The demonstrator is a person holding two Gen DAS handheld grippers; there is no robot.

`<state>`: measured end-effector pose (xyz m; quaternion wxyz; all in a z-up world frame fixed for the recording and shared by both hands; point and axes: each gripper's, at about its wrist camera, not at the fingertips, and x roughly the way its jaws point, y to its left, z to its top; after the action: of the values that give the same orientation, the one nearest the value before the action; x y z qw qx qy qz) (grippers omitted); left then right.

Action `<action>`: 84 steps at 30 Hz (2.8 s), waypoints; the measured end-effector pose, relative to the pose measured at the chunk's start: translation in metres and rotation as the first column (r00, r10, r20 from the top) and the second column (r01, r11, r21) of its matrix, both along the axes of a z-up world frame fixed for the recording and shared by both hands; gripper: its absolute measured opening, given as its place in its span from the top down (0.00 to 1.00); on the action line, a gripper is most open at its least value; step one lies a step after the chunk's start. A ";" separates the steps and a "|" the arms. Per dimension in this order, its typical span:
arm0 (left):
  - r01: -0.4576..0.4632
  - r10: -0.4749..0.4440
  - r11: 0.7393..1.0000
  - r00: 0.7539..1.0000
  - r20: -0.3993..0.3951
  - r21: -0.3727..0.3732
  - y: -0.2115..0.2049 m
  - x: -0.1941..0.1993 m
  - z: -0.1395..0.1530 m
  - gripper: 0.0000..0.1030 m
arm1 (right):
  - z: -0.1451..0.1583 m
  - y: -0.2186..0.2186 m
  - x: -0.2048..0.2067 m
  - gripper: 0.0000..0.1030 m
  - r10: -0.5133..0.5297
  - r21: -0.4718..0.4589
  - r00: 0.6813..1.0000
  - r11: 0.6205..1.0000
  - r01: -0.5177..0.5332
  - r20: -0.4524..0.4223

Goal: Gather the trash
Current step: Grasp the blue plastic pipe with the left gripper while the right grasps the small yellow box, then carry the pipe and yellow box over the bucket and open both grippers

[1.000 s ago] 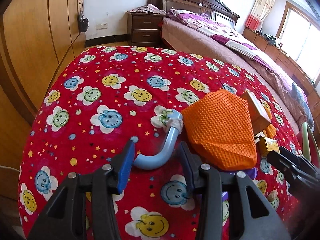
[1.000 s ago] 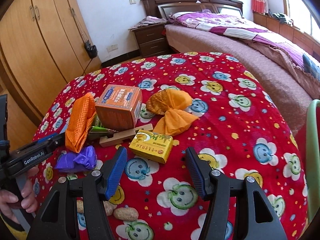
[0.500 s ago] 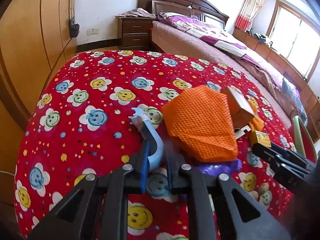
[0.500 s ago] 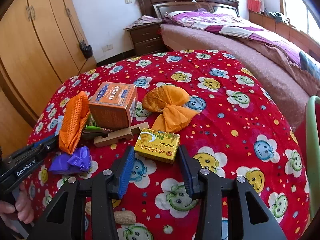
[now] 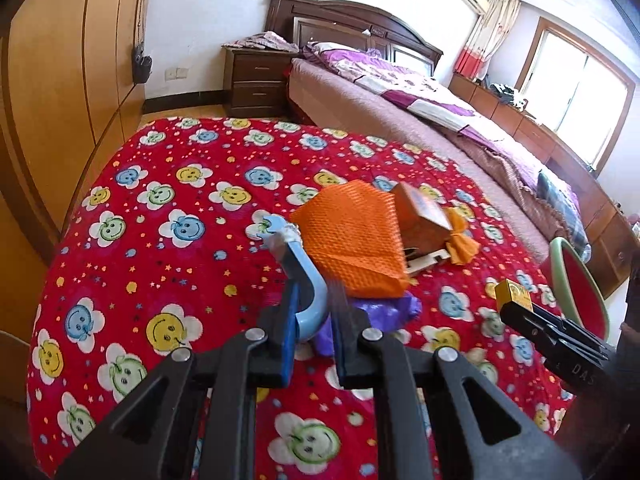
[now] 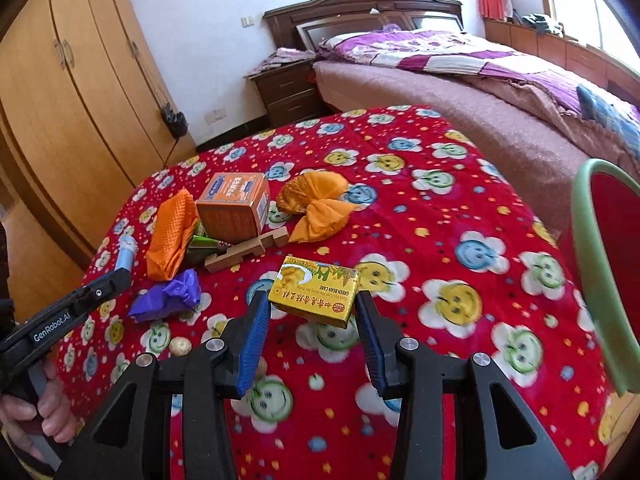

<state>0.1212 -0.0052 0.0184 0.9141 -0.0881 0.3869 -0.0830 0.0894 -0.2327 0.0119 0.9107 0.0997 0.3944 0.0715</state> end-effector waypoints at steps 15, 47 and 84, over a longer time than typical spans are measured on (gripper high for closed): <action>0.080 -0.078 0.997 0.995 0.065 -0.021 -0.035 -0.035 0.036 0.86 | 0.040 -0.047 -0.056 0.57 -0.106 -0.015 0.991 0.994 0.108 0.081; 0.451 -0.457 0.889 0.884 0.102 0.078 -0.227 -0.040 0.066 0.86 | 0.036 -0.203 -0.104 0.57 -0.447 -0.008 0.890 0.893 0.449 0.092; 0.641 -0.646 0.757 0.763 0.000 0.127 -0.383 -0.008 0.023 0.86 | 0.000 -0.285 -0.079 0.56 -0.525 -0.053 0.851 0.849 0.525 0.029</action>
<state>0.1133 -0.3878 0.0419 0.8417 0.1069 0.3779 -0.3705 0.0104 -0.5173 0.0122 0.9007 0.1763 0.3482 -0.1908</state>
